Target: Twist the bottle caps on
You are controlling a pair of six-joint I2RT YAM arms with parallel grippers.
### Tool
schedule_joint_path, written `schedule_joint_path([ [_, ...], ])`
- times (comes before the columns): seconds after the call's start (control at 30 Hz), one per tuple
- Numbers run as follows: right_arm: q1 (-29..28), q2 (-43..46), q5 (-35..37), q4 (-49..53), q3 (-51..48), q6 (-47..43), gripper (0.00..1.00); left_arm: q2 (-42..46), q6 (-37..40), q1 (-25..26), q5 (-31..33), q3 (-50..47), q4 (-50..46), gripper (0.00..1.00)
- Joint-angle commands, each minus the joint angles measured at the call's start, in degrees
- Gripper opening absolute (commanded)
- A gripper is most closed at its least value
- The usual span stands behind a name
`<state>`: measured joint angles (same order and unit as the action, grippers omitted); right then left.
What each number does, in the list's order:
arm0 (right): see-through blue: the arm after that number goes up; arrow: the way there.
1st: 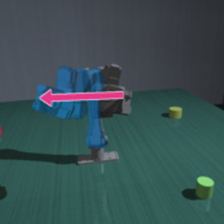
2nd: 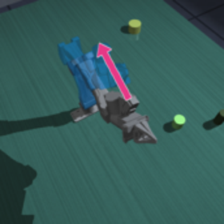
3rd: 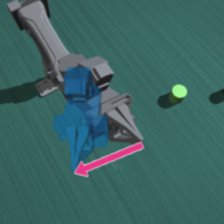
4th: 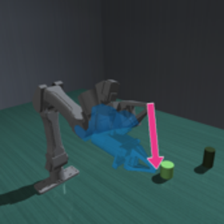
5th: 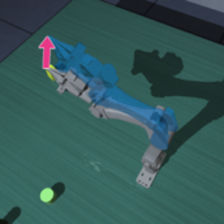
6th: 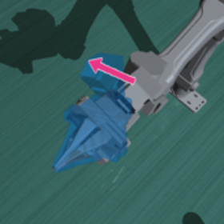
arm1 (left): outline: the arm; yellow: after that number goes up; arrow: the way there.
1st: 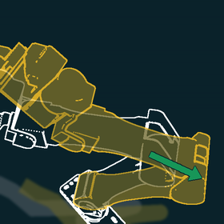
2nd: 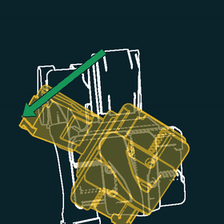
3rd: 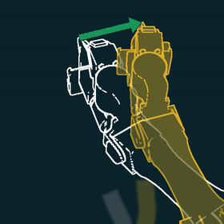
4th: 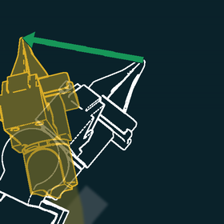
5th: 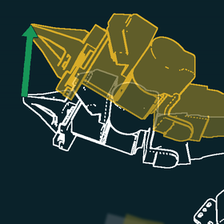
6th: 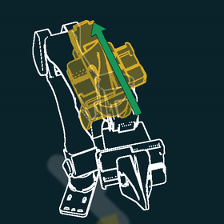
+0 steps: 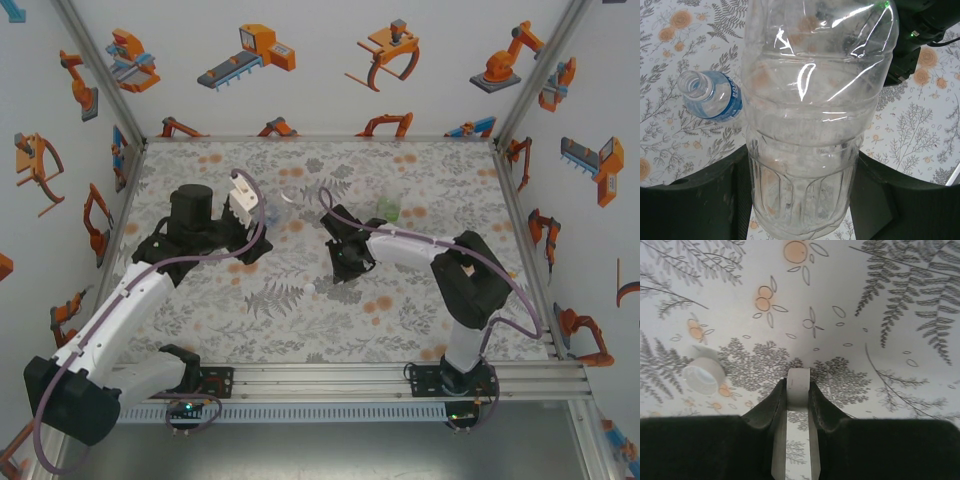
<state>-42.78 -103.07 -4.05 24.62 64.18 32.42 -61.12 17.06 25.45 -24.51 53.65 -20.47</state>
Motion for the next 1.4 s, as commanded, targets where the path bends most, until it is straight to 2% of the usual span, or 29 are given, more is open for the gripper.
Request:
schedule_joint_path([
  [0.0, 3.14, 3.42, -9.23, -8.83, -4.34, 4.95, 0.15, -1.21, -1.64, -0.21, -2.53, 1.36, 1.36, 0.03],
  [0.2, 8.26, 5.74, -22.35, -26.84, -16.25, 15.75, 0.18, -6.92, -6.13, -0.16, -5.82, 6.49, -2.87, 0.03],
  [0.3, 10.8, 7.76, -24.65, -32.76, -22.45, 20.1, 0.24, -10.2, -7.48, -0.07, -8.98, 10.44, -6.58, 0.02],
  [0.4, 12.65, 10.42, -24.33, -33.06, -26.94, 21.54, 0.3, -12.35, -9.27, -0.15, -11.71, 13.16, -9.18, 0.02],
  [0.6, 13.43, 16.91, -16.71, -20.46, -27.97, 17.06, 0.41, -11.61, -13.93, -0.2, -13.8, 10.9, -5.48, 0.02],
  [0.73, 13.35, 20.93, -10.19, -10.4, -24.51, 12.13, 0.43, -9.87, -16.14, -0.15, -13.79, 9.49, -2.3, 0.02],
  [0.83, 13.19, 22.71, -7.07, -6.08, -21.87, 8.46, 0.43, -8.16, -18.62, -0.18, -11.21, 7.97, 1.09, 0.0],
  [0.97, 11.54, 23.18, -3.43, -4.43, -19.1, 4.71, 0.43, -6.66, -17.47, -0.18, -8.91, 6.56, 3.35, 0.0],
  [1.23, 2.63, 20.23, 7.3, -6.07, -14.17, -7.96, 0.44, -5.08, -12.91, -0.26, -1.61, 5.78, 3.86, 0.0],
  [1.37, 0.47, 16.66, 8.03, -7.04, -11.87, -12.58, 0.46, -3.53, -9.45, -0.52, -0.93, 3.29, 4.88, 0.0],
])
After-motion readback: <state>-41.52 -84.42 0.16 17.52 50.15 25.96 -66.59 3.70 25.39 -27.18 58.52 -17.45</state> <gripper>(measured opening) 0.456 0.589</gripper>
